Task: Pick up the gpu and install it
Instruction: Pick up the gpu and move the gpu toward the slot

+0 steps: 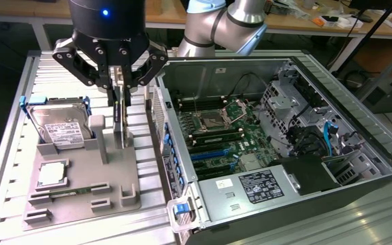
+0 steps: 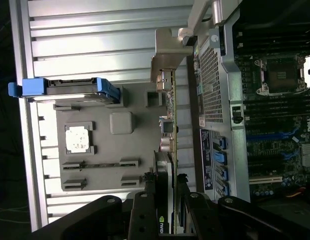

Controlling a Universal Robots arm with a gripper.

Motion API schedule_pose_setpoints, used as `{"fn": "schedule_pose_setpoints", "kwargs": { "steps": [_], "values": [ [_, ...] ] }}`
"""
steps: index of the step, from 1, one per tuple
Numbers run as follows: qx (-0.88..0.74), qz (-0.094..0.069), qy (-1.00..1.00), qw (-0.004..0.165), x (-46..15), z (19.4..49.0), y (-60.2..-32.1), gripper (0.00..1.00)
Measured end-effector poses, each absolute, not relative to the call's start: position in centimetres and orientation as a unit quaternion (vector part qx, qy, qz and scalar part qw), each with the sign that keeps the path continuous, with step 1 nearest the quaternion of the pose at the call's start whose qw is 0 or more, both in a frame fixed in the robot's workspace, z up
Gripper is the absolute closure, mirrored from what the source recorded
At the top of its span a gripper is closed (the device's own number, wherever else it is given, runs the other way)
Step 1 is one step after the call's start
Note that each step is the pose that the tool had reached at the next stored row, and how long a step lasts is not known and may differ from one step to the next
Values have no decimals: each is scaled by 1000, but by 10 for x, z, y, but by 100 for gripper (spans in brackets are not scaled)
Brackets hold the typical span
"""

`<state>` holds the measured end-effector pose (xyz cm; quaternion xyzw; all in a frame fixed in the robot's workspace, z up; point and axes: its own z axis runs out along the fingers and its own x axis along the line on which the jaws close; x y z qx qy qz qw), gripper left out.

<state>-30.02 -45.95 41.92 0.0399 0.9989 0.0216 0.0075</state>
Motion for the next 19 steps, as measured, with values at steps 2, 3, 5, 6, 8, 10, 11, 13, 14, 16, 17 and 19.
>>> {"fn": "schedule_pose_setpoints", "kwargs": {
  "steps": [2,3,5,6,8,10,11,13,14,16,17,19],
  "values": [
    [40,22,999,7,-298,419,-460,73],
    [40,22,999,7,-296,419,-460,73],
    [40,22,999,7,-292,419,-460,73],
    [40,22,999,7,-290,419,-460,73],
    [40,22,999,7,-286,419,-460,73],
    [40,22,999,7,-280,419,-460,73],
    [40,22,999,7,-277,419,-460,73],
    [40,22,999,7,-271,419,-460,73],
    [40,22,999,7,-270,419,-460,73],
    [40,22,999,7,-267,419,-460,73],
    [40,22,999,7,-266,419,-460,73],
    [40,22,999,7,-263,419,-460,73]
  ]
}}
